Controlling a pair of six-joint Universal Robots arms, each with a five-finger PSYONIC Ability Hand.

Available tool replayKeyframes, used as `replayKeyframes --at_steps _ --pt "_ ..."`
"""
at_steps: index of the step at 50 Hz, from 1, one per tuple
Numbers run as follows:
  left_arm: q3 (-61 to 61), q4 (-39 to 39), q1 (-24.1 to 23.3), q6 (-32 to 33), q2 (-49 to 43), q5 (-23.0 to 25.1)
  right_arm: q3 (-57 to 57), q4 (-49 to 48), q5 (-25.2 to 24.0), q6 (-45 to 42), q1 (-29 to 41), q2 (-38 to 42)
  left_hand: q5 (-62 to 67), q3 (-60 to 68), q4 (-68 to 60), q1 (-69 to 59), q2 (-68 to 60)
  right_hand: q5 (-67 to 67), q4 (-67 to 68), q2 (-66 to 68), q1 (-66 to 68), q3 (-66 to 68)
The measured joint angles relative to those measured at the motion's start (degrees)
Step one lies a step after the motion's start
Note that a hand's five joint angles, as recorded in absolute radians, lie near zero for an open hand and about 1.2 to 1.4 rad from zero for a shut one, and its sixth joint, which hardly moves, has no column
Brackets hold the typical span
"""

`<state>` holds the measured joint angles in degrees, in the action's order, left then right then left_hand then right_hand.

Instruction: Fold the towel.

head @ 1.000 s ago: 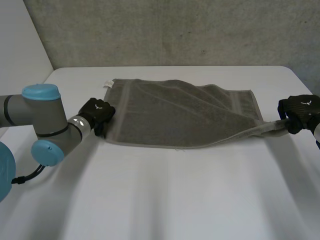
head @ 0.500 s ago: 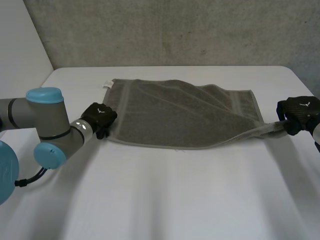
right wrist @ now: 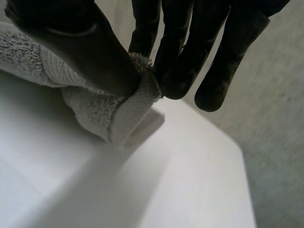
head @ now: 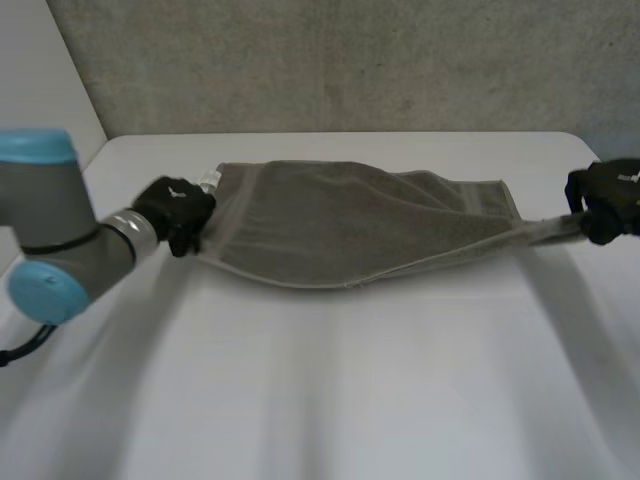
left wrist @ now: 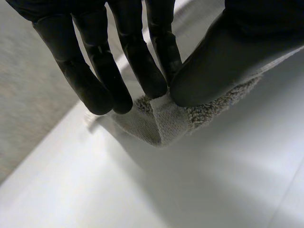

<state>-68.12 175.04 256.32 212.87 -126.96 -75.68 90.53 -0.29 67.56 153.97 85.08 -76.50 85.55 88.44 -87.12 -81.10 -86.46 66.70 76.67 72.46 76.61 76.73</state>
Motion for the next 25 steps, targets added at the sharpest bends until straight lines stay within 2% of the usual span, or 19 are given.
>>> replayKeyframes --at_steps 5,14,25 --pt "-4.9 -0.2 0.8 -2.7 9.5 -0.1 -2.4 5.1 -1.3 0.2 0.2 -4.7 0.0 0.1 0.0 0.0 0.0 0.0 0.0 0.0 0.0 0.0" --pt "-11.4 -0.9 3.5 -7.3 22.6 -0.1 -8.7 15.0 -1.8 0.0 0.6 -8.6 0.0 0.1 0.0 0.0 0.0 0.0 0.0 0.0 0.0 0.0" --pt "-22.4 -3.2 7.9 -7.6 34.1 0.7 -9.3 27.0 -4.4 -6.8 -0.3 -14.4 0.0 0.2 0.0 0.0 0.0 0.0 0.0 0.0 0.1 0.0"
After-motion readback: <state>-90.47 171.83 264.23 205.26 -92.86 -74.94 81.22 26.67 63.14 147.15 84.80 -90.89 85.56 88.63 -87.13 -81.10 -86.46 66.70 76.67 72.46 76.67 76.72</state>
